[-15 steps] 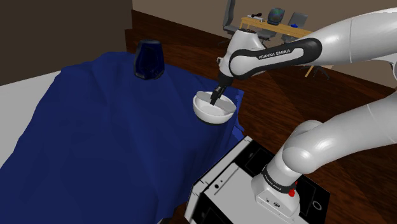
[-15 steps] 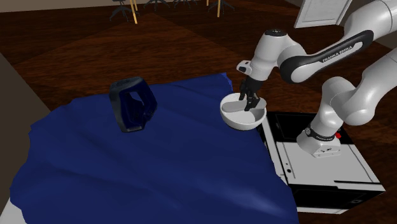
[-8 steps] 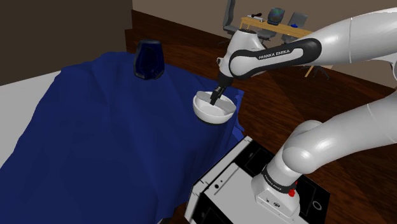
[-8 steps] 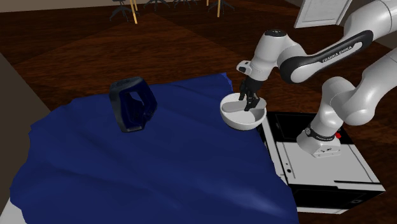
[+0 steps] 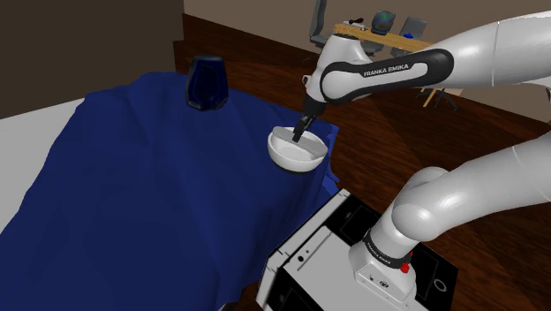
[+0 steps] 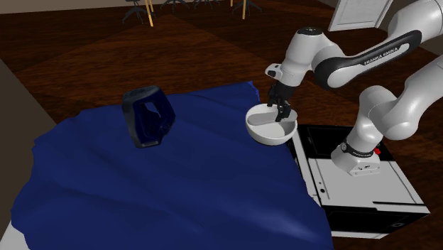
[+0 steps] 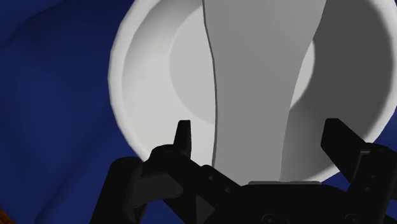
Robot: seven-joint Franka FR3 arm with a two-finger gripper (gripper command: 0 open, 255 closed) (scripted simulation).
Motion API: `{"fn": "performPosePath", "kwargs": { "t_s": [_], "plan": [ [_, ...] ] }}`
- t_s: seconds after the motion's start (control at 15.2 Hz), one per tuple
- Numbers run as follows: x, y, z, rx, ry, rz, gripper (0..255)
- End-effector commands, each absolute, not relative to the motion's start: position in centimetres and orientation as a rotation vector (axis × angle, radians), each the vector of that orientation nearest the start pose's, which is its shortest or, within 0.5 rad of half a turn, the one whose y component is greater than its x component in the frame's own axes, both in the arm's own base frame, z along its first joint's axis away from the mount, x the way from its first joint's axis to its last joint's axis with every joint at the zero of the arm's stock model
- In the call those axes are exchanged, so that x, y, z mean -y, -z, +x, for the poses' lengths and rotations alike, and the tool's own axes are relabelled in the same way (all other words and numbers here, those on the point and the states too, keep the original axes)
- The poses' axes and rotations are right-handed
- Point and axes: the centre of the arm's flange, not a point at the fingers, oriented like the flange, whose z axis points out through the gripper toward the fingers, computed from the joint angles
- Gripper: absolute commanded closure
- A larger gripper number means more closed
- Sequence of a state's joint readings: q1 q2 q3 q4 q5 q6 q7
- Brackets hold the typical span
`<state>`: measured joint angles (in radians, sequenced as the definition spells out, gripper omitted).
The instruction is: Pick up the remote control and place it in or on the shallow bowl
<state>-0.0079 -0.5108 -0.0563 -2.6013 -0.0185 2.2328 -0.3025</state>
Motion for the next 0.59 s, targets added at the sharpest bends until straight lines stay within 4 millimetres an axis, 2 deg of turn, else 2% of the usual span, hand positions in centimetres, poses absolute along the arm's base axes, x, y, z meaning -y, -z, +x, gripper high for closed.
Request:
{"fn": "performPosePath", "kwargs": {
  "t_s": [0.0, 0.07, 0.53],
  "plan": [
    [2.6, -45.7, 39.0, 0.398, 0.221, -3.122, 0],
    [2.6, -46.7, 38.8, 0.398, 0.221, -3.122, 0],
    [2.6, -46.7, 38.8, 0.398, 0.221, -3.122, 0]
  ]
}}
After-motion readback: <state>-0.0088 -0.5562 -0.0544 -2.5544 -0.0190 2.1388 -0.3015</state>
